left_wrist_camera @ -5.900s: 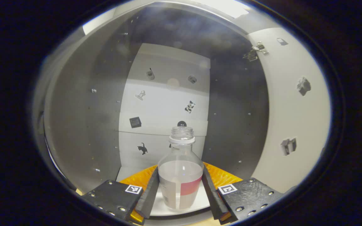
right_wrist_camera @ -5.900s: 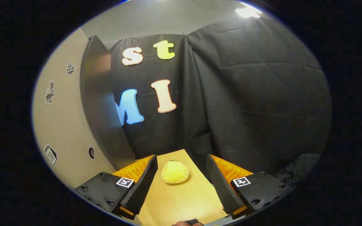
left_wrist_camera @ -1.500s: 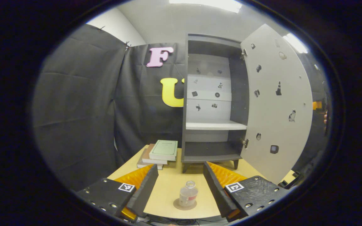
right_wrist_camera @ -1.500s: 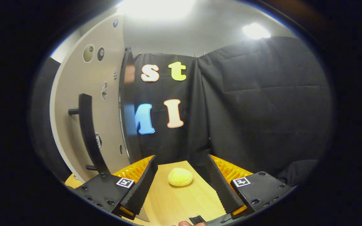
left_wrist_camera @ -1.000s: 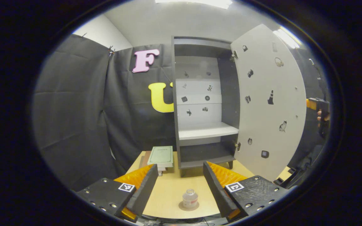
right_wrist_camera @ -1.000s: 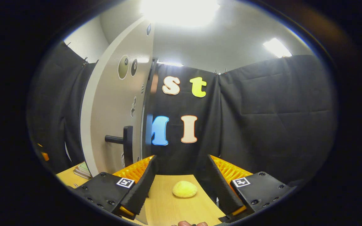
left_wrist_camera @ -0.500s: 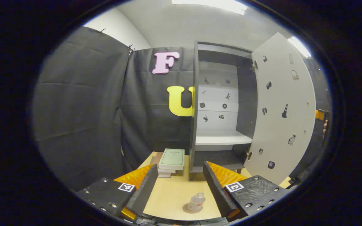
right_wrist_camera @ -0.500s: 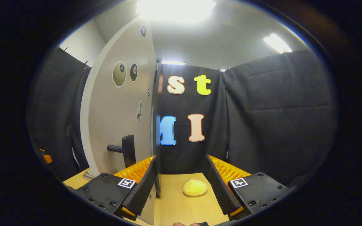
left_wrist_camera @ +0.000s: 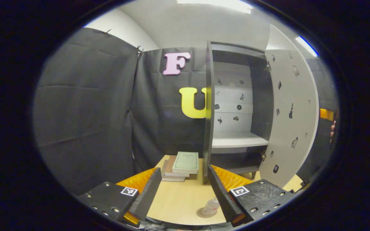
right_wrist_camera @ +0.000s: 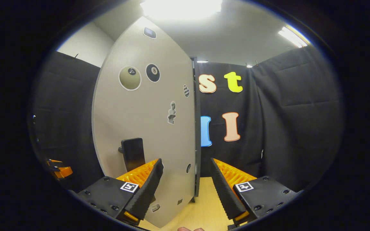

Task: Open the cabinet door with the right hand, grasp the bottle in the cabinet with the left hand and place it on the coaster, then close the cabinet door with the right hand.

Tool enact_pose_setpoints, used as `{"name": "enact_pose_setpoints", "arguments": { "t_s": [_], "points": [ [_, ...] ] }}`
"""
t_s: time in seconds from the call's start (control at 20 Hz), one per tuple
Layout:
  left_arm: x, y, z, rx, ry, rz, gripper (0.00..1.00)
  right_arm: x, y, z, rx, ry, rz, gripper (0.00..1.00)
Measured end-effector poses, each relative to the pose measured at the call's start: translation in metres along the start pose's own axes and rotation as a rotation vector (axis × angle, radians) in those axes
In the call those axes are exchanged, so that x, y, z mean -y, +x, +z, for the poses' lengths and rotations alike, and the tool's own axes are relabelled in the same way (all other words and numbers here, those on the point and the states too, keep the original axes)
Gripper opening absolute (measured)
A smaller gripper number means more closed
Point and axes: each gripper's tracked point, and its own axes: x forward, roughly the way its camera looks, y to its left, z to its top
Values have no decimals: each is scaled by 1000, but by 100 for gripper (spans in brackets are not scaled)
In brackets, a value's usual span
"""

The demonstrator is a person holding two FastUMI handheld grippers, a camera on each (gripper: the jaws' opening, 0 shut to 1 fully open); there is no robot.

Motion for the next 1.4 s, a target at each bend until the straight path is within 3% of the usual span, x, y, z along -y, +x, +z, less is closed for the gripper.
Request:
{"name": "enact_pose_setpoints", "arguments": {
  "t_s": [0.15,0.25,0.3,0.35,0.4,0.65,0.95,1.05,1.1,1.25,1.4],
  "points": [
    [-10,0,-5,-19,-10,21,87,-29,13,-2,9,-3,53,93],
    [-14,0,-5,-26,-14,28,87,-38,25,-4,8,13,88,89],
    [-17,-1,-4,-24,-12,35,87,-48,34,-8,2,17,110,93],
    [-20,-3,-2,-24,-10,41,87,-61,41,-11,-9,22,132,89],
    [-23,-3,-1,-22,-13,46,87,-70,44,-14,-20,25,142,94],
    [-7,-1,-12,-30,-104,16,87,-93,45,-22,-31,16,145,92],
    [9,1,-17,-39,-182,6,91,-50,39,-41,-101,18,96,93],
    [14,1,-6,-20,-180,0,87,-25,36,-41,-107,28,59,95],
    [20,3,-1,-11,-167,2,91,-13,36,-41,-106,32,46,92],
    [36,11,16,26,-141,34,87,16,42,-46,-103,20,43,92],
    [74,14,29,50,-182,45,87,39,51,-61,-153,15,50,95]
  ]
}}
